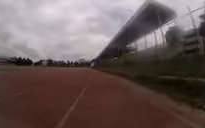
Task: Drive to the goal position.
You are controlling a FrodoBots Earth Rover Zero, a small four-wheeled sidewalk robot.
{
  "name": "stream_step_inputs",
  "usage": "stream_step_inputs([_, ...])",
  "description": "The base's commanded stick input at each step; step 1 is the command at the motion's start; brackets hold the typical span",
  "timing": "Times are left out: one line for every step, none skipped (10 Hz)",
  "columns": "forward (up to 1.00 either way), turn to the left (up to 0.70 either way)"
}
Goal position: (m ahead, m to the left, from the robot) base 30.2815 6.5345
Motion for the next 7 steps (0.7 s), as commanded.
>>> stream_step_inputs([0.85, 0.0])
stream_step_inputs([0.85, 0.0])
stream_step_inputs([0.85, 0.0])
stream_step_inputs([0.85, 0.0])
stream_step_inputs([0.85, 0.0])
stream_step_inputs([0.85, 0.0])
stream_step_inputs([0.85, 0.0])
